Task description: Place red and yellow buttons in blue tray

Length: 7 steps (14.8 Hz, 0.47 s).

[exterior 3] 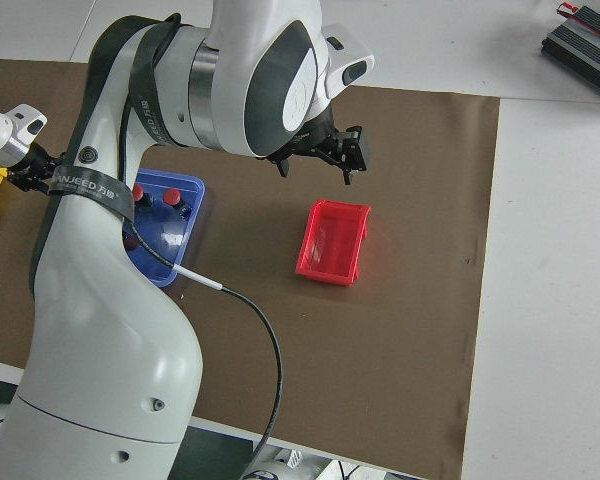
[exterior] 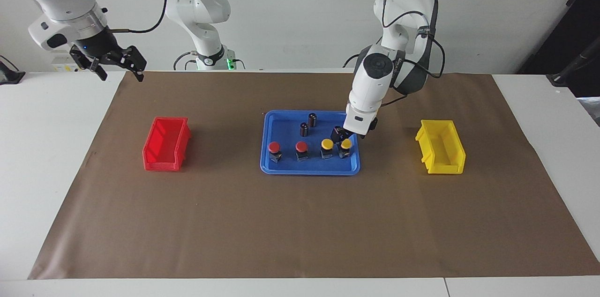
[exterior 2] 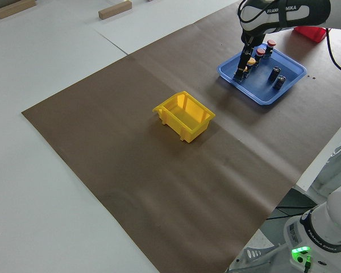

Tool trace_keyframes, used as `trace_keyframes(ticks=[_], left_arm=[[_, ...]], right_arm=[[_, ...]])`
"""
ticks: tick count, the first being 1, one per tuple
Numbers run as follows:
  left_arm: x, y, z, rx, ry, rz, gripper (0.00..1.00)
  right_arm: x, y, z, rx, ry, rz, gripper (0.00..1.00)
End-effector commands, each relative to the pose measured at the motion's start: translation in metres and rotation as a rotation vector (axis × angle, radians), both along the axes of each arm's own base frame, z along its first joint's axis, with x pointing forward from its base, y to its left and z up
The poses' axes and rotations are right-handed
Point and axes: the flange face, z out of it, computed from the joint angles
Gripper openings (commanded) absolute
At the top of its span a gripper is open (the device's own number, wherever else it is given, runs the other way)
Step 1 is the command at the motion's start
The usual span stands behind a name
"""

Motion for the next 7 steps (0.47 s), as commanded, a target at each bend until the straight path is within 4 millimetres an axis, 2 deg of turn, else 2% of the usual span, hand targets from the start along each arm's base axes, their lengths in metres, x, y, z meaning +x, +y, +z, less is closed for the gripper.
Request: trace_keyframes(ticks=[1, 3, 4, 5, 6, 7], left_arm=[[0.028, 0.046, 0.059, 0.017, 0.065, -0.093, 1.00], [0.043, 0.077, 0.095, 0.005, 0.086, -0.158, 1.00], [0.056, 0.106, 0.109, -0.007, 0.075, -0.169, 1.00], [0.060, 0.129, 0.126, -0.016, 0.060, -0.176, 1.00], [0.060, 0.149, 0.138, -0.014, 0.052, -0.169, 1.00], [0.060, 0.181, 0.157, -0.021, 0.030, -0.163, 1.00]], right_arm=[[-0.002, -0.001, 0.003, 0.003, -0.002, 0.012, 1.00], [-0.002, -0.001, 0.004, 0.003, -0.004, 0.013, 1.00], [-0.002, -0.001, 0.004, 0.003, -0.004, 0.012, 1.00], [-0.002, -0.001, 0.003, 0.003, -0.002, 0.012, 1.00], [-0.002, -0.001, 0.004, 0.003, -0.004, 0.012, 1.00], [-0.002, -0.001, 0.003, 0.003, -0.002, 0.012, 1.00]])
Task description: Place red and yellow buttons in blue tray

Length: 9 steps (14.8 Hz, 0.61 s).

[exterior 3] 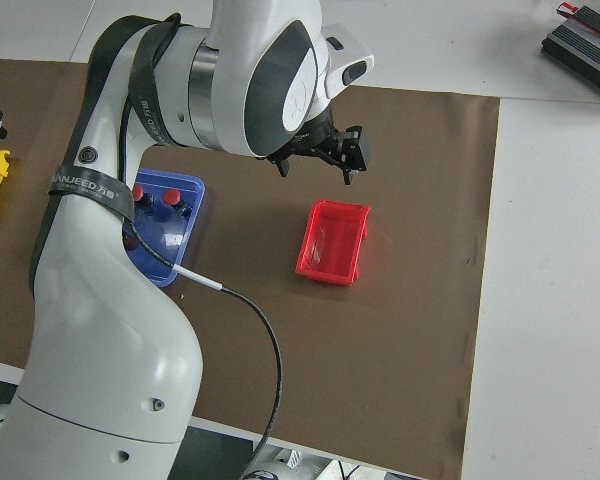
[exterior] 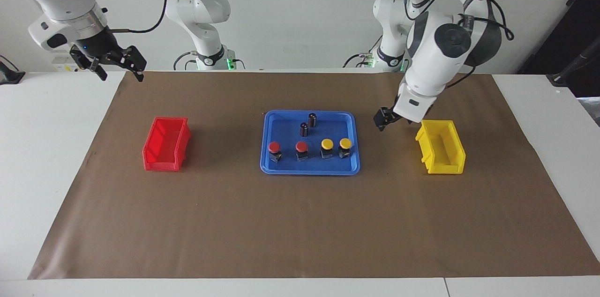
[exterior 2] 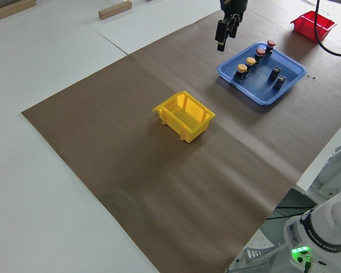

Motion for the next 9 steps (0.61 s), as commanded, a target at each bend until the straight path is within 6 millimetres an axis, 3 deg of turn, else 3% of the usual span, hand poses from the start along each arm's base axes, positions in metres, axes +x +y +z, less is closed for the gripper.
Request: trace_keyframes(ticks=[1, 2, 4, 9], left_arm=[[-0.003, 0.071, 0.038, -0.012, -0.012, -0.032, 1.00], [-0.004, 0.099, 0.042, -0.018, 0.009, -0.085, 1.00], [-0.005, 0.133, 0.077, -0.042, -0.006, -0.196, 1.00], [-0.031, 0.135, 0.113, -0.044, -0.023, -0.248, 1.00]], right_arm=[[-0.002, -0.001, 0.004, 0.003, -0.004, 0.012, 1.00], [-0.002, -0.001, 0.003, 0.003, -0.002, 0.012, 1.00], [-0.002, -0.001, 0.003, 0.003, -0.002, 0.012, 1.00], [-0.002, -0.001, 0.004, 0.003, -0.004, 0.012, 1.00]])
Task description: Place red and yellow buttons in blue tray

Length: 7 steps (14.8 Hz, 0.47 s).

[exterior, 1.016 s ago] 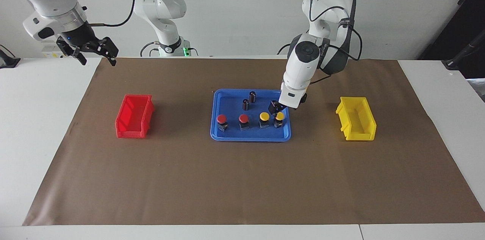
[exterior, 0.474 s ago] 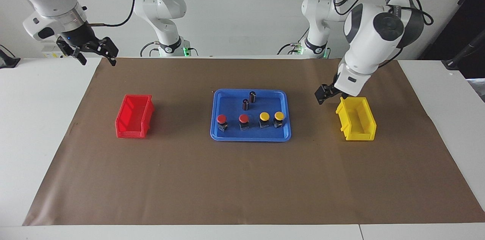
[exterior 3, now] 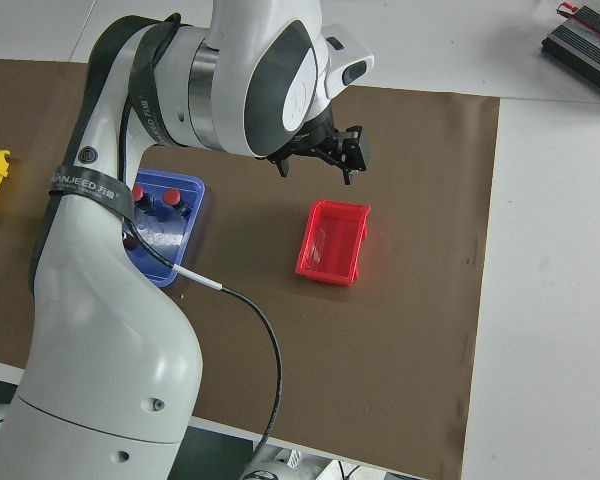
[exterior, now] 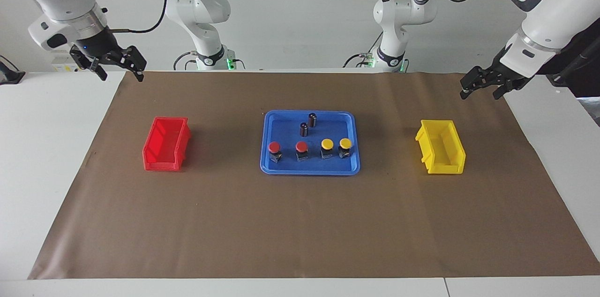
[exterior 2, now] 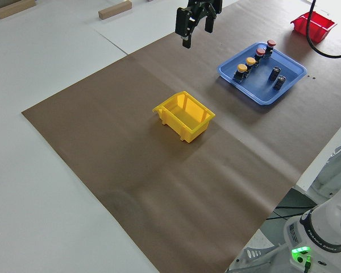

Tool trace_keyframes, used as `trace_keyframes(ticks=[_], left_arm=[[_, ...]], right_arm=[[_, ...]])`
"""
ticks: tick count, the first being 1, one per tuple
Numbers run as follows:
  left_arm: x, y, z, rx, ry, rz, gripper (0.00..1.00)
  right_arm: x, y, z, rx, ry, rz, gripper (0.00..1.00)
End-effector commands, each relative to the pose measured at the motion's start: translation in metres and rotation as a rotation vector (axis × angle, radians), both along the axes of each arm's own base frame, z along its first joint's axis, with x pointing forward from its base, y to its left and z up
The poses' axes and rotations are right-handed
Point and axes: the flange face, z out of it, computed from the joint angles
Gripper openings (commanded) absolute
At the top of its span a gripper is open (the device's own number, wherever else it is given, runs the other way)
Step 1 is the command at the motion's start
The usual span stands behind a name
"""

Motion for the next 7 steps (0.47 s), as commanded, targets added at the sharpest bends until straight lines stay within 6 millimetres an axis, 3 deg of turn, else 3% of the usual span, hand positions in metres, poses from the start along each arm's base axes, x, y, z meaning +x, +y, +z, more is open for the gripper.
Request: trace_keyframes(ticks=[1, 7], left_arm=[[-0.0152, -0.0084, 0.0146, 0.003, 0.016, -0.035, 1.00], [-0.0193, -0.0132, 0.0202, 0.003, 0.008, -0.038, 1.00]], right_arm=[[-0.0022, -0.0015, 0.0041, 0.002, -0.004, 0.012, 1.00], [-0.0022, -0.0015, 0.0041, 0.003, -0.004, 0.012, 1.00]])
